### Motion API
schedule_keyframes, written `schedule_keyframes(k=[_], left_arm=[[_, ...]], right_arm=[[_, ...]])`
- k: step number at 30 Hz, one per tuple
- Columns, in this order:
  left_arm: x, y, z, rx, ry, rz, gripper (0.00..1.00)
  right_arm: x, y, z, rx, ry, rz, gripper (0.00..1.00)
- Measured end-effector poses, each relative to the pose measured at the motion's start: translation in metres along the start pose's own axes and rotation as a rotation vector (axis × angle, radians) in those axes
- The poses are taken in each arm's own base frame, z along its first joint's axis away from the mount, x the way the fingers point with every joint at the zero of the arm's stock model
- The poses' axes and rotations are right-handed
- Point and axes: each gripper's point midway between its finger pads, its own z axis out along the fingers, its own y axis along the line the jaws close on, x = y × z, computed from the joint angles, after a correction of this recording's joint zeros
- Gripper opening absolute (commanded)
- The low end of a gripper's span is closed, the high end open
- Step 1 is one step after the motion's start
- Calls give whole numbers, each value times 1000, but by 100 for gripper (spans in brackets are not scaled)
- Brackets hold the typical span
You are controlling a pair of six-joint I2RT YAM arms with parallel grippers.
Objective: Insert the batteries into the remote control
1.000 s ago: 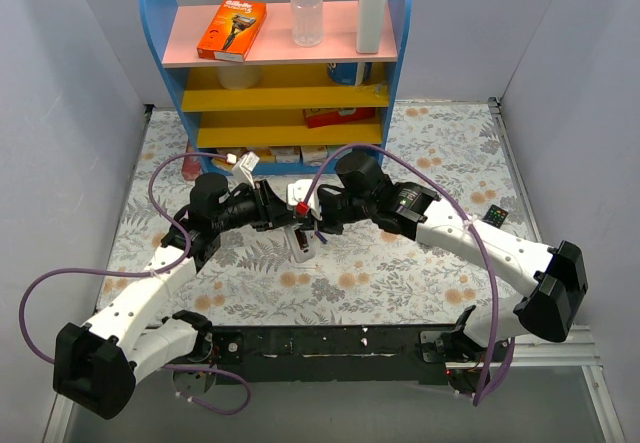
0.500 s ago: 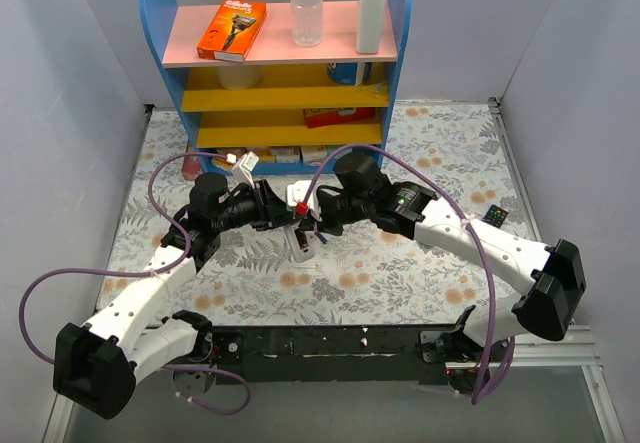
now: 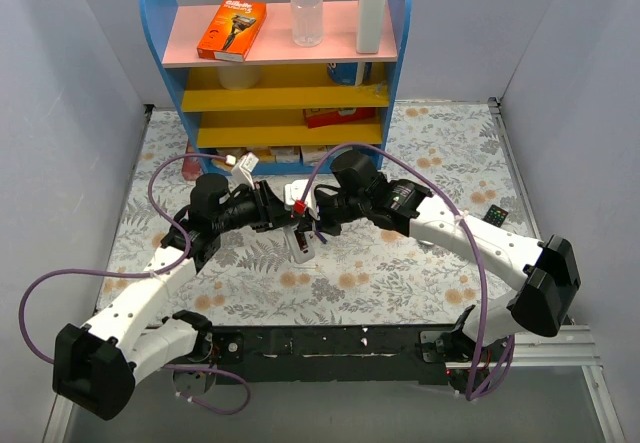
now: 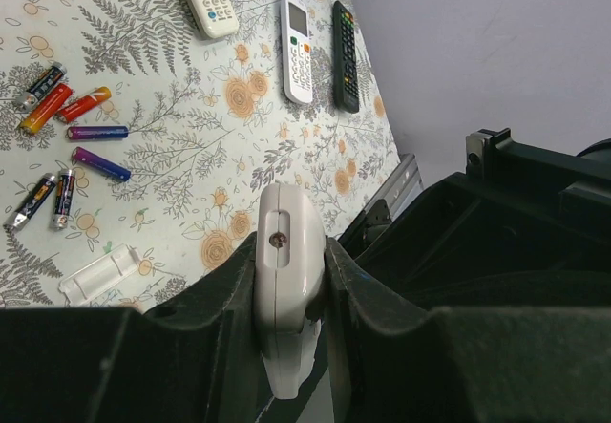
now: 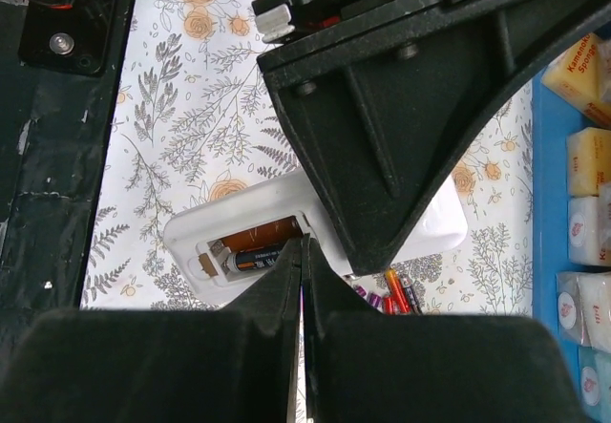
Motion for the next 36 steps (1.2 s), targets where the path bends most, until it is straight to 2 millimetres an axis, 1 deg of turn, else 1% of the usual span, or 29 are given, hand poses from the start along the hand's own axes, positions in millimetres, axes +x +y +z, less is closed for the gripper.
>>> schedule_keyframes(k=[9,13,16,18,22,26,27,28,31,36], left_arm=[[-2,5,0,-27,-27,-28,0],[-11,10,1,-41,-76,-37,0],[-7,15,2,-42,-79,-56,0],[-6,17,3,-46,-82,-70,0],[-13,19,2,-61,-120,-68,0],[-18,21,-2,-82,-161,-53,0],[-19,20,-3,-85,-173,-46,0],[-20,20,-5,-87,-184,-39,0],[-21,21,-9,-93,-212,-15,0],[-16,26,-13,-97,-229,7,0]], right_arm=[[5,-4,4,39,11,-11,1],[28,10,12,43,60,-5,1],[33,11,15,87,57,-28,1],[34,11,16,113,52,-28,1],[32,3,15,163,44,-5,3],[29,-2,13,209,42,60,5],[28,-3,12,221,41,83,9],[27,-4,11,234,40,110,21],[28,-8,5,288,48,208,44],[31,-20,-8,389,52,390,46]])
